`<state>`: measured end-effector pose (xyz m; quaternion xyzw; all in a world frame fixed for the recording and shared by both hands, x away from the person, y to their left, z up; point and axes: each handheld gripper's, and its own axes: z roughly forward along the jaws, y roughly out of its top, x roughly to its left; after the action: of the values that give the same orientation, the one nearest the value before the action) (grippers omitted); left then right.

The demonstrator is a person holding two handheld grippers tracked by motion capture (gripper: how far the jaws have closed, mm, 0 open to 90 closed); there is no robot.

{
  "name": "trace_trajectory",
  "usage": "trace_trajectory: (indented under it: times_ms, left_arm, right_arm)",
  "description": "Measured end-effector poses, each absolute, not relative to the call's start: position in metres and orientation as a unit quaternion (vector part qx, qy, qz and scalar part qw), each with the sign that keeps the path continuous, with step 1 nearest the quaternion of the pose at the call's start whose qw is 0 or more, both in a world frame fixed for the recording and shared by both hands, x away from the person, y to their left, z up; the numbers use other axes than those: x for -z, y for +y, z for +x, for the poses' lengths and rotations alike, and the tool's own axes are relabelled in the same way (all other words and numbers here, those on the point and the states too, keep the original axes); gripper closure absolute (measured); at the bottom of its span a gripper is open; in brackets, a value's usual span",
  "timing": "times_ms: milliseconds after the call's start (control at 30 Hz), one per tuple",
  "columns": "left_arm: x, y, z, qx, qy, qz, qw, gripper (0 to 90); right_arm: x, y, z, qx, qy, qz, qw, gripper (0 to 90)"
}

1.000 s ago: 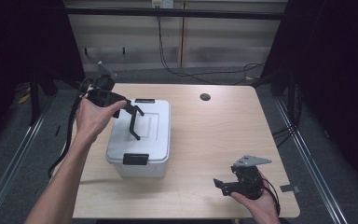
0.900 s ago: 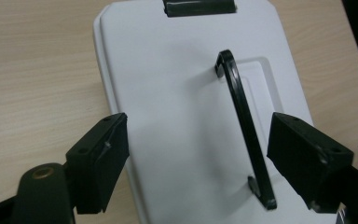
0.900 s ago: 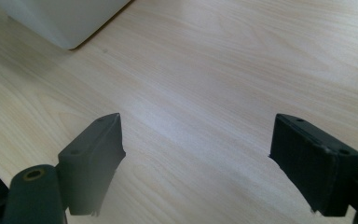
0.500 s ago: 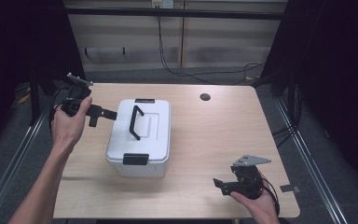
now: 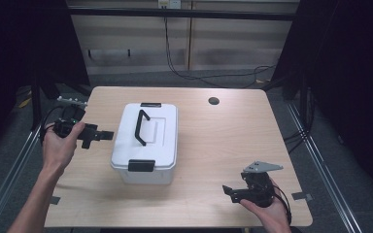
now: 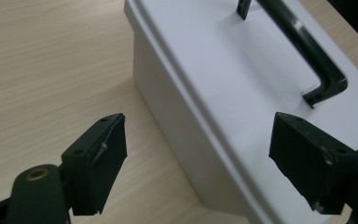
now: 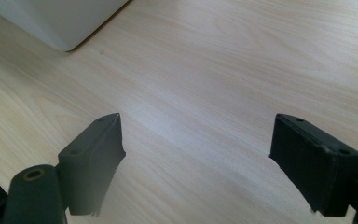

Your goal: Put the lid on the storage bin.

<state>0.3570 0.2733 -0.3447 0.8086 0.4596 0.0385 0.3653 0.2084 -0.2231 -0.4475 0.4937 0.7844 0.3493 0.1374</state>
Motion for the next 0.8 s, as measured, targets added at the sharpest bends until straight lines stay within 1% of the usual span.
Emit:
trace_trajectory:
  times_ms: [133,167,200,233,300,367,467,633,700,767,800]
  left_arm:
    - [0.355,0.288,0.350,-0.036,0.472,0.800,0.368,18.8]
    - [0.358,0.293,0.348,-0.032,0.474,0.799,0.369,19.7]
    - [0.361,0.297,0.346,-0.035,0.480,0.796,0.367,22.9]
    - [0.364,0.301,0.344,-0.039,0.485,0.793,0.368,24.1]
    - [0.371,0.308,0.340,-0.034,0.487,0.787,0.378,21.4]
    - [0.377,0.313,0.336,-0.034,0.483,0.786,0.386,21.2]
    - [0.382,0.318,0.325,-0.050,0.477,0.781,0.402,20.0]
    - [0.392,0.318,0.310,-0.058,0.467,0.786,0.400,17.9]
    - [0.394,0.320,0.309,-0.058,0.467,0.787,0.400,17.8]
    - [0.404,0.325,0.303,-0.038,0.466,0.784,0.409,17.8]
    - [0.404,0.325,0.303,-0.038,0.466,0.784,0.409,17.8]
  right_arm:
    - [0.448,-0.223,0.208,-0.350,0.785,0.493,0.138,16.6]
    - [0.448,-0.223,0.208,-0.349,0.785,0.493,0.138,16.6]
    - [0.447,-0.223,0.208,-0.349,0.785,0.493,0.138,16.6]
    - [0.448,-0.223,0.209,-0.350,0.784,0.494,0.138,16.6]
    - [0.448,-0.223,0.209,-0.349,0.784,0.494,0.137,16.7]
    - [0.448,-0.223,0.209,-0.350,0.785,0.492,0.139,16.6]
    - [0.448,-0.224,0.209,-0.349,0.784,0.495,0.138,16.6]
    - [0.448,-0.224,0.209,-0.347,0.784,0.495,0.140,16.2]
    - [0.448,-0.225,0.209,-0.348,0.783,0.496,0.141,16.2]
    - [0.448,-0.224,0.209,-0.348,0.784,0.494,0.144,16.2]
    - [0.448,-0.224,0.209,-0.348,0.784,0.494,0.144,16.2]
